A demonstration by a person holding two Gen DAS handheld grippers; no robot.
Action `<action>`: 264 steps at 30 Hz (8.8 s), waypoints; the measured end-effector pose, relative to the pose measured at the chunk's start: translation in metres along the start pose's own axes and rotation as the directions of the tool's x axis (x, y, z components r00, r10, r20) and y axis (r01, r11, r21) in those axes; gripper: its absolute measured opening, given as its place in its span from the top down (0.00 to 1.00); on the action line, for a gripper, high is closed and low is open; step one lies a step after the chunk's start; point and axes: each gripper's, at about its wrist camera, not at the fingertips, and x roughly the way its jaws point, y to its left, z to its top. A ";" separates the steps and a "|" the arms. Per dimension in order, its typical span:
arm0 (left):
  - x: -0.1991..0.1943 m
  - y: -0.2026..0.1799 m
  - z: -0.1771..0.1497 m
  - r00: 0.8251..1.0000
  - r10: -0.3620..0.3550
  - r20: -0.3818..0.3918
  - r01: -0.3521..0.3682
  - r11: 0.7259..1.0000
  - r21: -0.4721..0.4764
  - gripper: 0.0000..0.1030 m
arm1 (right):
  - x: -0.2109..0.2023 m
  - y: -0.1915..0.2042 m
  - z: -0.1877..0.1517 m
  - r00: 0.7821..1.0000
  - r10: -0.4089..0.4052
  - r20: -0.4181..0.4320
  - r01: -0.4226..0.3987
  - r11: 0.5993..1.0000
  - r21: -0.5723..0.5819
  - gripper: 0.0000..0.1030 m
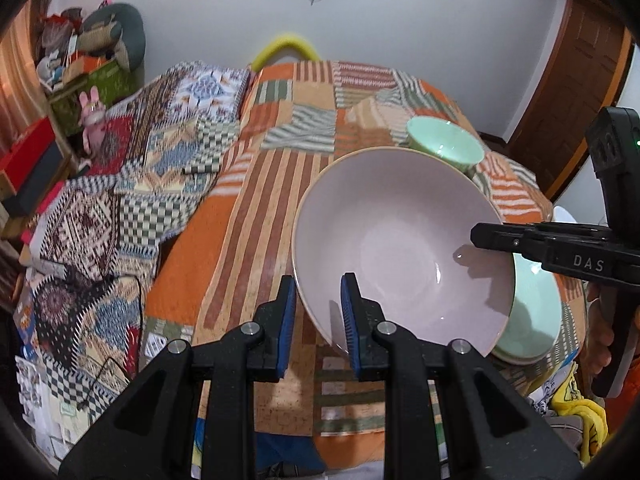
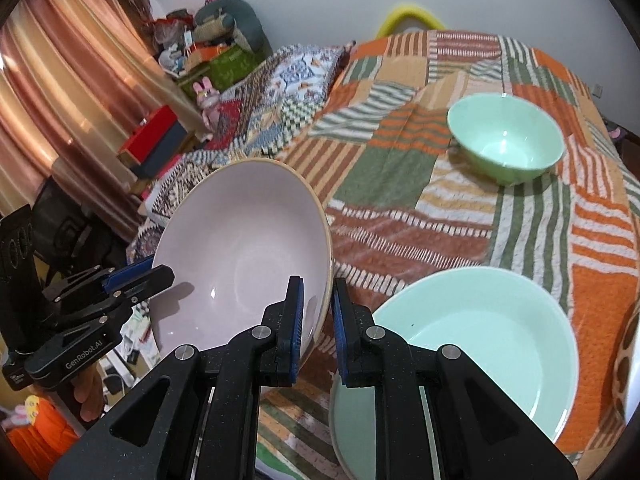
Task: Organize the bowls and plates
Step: 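Lift the mauve-pink bowl with both grippers and carry it over the plate stack, then lower the mauve-pink bowl onto the mint-green plate and open both grippers, then grasp the white spotted bowl rim with the left gripper while the right gripper grasps it too, then lift the white spotted bowl with both grippers and carry it over the mauve-pink bowl, then lower the white bowl into the mauve-pink bowl and open both grippers, then grasp the mint-green bowl rim with the left gripper while the right gripper grasps it too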
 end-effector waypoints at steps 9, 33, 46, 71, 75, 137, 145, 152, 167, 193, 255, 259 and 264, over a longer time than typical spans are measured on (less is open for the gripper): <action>0.033 0.014 -0.017 0.997 0.001 -0.082 -0.004 0.999 -0.035 0.79 | 0.026 -0.001 -0.007 0.997 -0.015 -0.079 0.015 1.000 -0.006 0.87; 0.043 0.018 -0.025 0.996 0.034 -0.084 -0.039 0.997 -0.063 0.78 | 0.029 0.002 -0.009 0.994 -0.085 -0.070 0.080 0.994 -0.076 0.79; -0.013 -0.038 0.023 0.997 -0.013 0.076 0.009 0.999 0.047 0.75 | -0.076 -0.017 -0.009 0.972 -0.125 0.201 0.133 0.991 -0.027 0.56; 0.020 -0.292 0.094 0.950 -0.313 0.015 0.288 0.889 0.355 0.60 | -0.236 -0.192 -0.092 0.796 -0.513 0.321 0.384 0.839 0.387 0.46; 0.052 -0.318 0.088 0.942 -0.327 -0.074 0.330 0.865 0.379 0.60 | -0.226 -0.215 -0.100 0.814 -0.508 0.282 0.370 0.827 0.422 0.46; 0.004 -0.260 0.086 0.946 -0.324 0.011 0.303 0.897 0.320 0.88 | -0.187 -0.132 -0.050 0.883 -0.328 0.337 0.271 0.940 0.206 0.80; -0.037 -0.190 0.085 0.955 -0.272 0.116 0.235 0.937 0.259 0.88 | -0.158 -0.084 -0.026 0.901 -0.267 0.342 0.242 0.964 0.114 0.80; -0.054 -0.128 0.075 0.966 -0.206 0.157 0.173 0.964 0.203 0.88 | -0.124 -0.041 -0.012 0.932 -0.198 0.305 0.194 0.980 0.042 0.80; -0.039 -0.032 0.037 0.990 -0.089 0.111 0.081 0.994 0.079 0.88 | -0.047 0.012 -0.009 0.977 -0.101 0.185 0.108 0.994 -0.026 0.80; 0.050 0.016 -0.002 0.996 -0.019 -0.085 0.019 1.000 -0.007 0.88 | 0.026 0.028 -0.012 0.989 -0.145 0.030 0.147 0.986 -0.079 0.80; -0.008 -0.110 0.138 0.970 -0.123 0.208 0.087 0.980 0.176 0.50 | -0.115 -0.061 0.039 0.849 -0.337 0.407 0.351 0.935 0.042 0.41; 0.021 -0.117 0.159 0.974 -0.163 0.155 0.137 0.977 0.161 0.49 | -0.113 -0.090 0.051 0.853 -0.338 0.397 0.331 0.940 0.089 0.41; 0.067 -0.127 0.177 0.981 -0.178 0.078 0.164 0.974 0.159 0.49 | -0.097 -0.119 0.059 0.881 -0.310 0.358 0.282 0.951 0.130 0.41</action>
